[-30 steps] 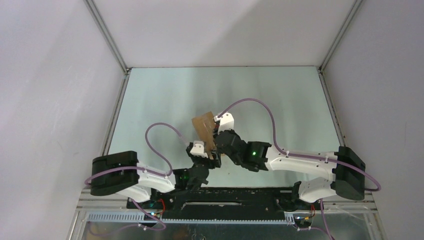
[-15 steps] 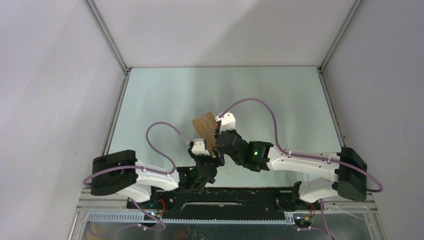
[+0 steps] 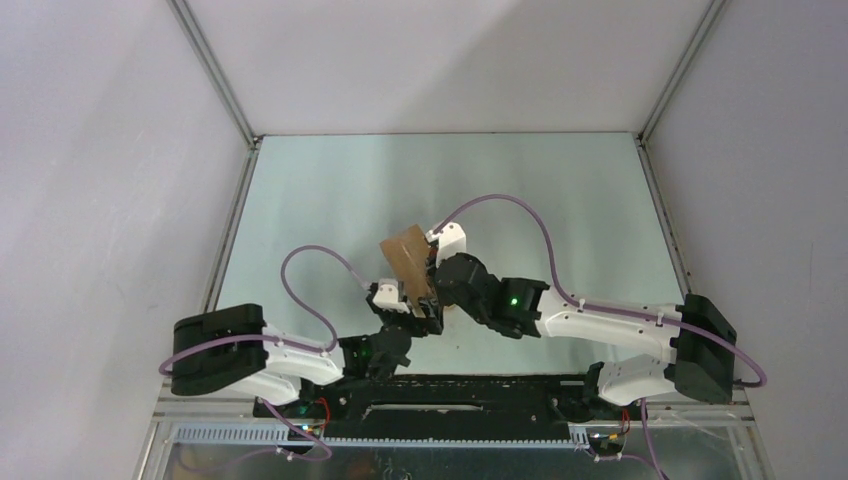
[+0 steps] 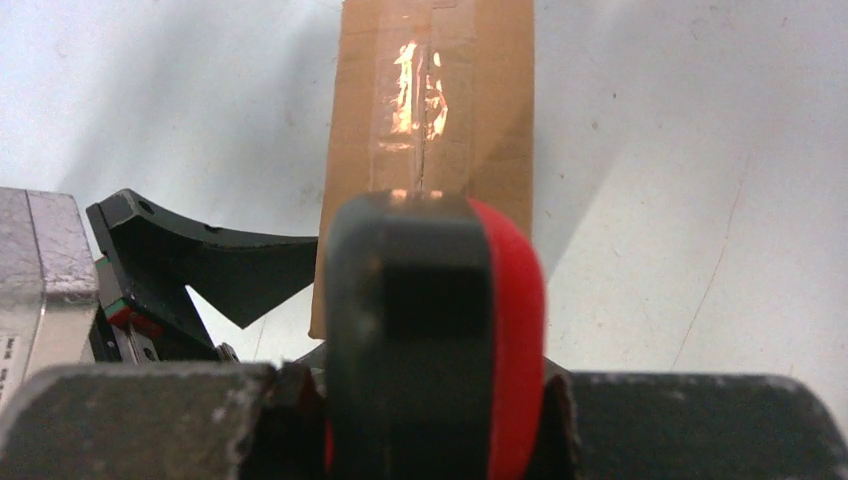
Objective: Unpack the express box
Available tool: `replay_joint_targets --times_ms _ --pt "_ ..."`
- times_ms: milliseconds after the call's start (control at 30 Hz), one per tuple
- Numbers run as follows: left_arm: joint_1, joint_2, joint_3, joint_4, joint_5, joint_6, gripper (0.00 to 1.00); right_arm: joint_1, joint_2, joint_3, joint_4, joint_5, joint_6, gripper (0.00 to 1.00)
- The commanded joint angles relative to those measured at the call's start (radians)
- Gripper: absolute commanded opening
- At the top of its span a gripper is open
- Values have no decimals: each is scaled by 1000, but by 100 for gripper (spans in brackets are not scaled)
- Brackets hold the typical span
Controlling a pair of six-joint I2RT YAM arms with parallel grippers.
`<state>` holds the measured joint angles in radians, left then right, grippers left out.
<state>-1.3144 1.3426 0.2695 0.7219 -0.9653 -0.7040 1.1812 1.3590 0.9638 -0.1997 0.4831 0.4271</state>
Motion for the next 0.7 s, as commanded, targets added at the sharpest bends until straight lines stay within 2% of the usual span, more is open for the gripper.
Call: replay_joint_targets --times_ms 0,333,533,667 --pt "16 -39 -76 247 59 159 97 1 15 -41 -110 -159 -26 0" --pt "19 -82 -115 250 195 269 99 -31 20 -48 -84 -173 -72 0" --pt "25 -42 -138 294 245 292 99 -39 12 -48 -79 -168 -99 0" --pt "40 33 -153 394 276 258 96 -40 6 -48 -73 -167 -115 0"
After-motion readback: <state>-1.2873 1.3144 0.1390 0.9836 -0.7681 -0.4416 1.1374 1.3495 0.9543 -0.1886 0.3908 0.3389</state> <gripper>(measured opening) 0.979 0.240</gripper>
